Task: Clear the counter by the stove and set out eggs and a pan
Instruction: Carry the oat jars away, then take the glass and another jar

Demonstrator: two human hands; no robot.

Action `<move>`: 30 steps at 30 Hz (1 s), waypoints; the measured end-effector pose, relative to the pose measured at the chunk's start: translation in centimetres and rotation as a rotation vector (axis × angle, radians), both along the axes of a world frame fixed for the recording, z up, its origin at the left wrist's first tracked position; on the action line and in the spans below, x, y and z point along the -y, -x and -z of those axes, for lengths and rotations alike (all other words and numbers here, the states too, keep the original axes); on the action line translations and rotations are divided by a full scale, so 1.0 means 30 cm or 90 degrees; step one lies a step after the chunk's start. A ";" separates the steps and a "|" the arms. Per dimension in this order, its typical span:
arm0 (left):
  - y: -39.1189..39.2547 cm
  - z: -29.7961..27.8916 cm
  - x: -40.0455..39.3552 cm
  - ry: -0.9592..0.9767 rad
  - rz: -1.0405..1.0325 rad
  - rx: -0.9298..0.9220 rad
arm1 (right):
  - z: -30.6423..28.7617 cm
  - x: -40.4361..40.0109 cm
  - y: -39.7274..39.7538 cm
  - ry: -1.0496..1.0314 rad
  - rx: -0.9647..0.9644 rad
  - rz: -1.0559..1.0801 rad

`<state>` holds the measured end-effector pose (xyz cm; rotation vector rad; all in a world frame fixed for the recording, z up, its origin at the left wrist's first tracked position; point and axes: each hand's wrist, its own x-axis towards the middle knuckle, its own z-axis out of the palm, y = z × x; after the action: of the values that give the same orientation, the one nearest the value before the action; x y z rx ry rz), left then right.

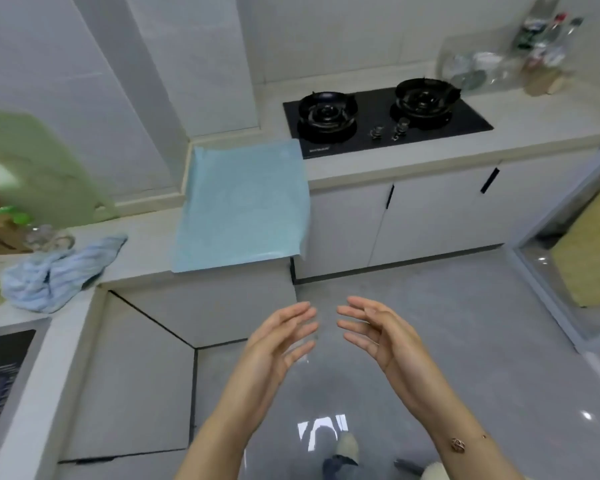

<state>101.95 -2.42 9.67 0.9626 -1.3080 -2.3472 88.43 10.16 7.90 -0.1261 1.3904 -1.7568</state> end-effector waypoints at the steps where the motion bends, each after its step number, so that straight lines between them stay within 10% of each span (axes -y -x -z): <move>1: 0.061 -0.005 0.000 0.001 0.011 -0.004 | -0.009 -0.006 0.054 0.003 -0.003 0.007; 30: 1.717 -0.018 0.288 -0.030 0.327 -0.055 | -0.067 0.079 1.406 -0.046 -0.010 0.354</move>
<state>50.45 -11.06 10.22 0.5727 -1.6231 -2.7623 46.24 7.78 9.92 0.3163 1.6007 -2.1470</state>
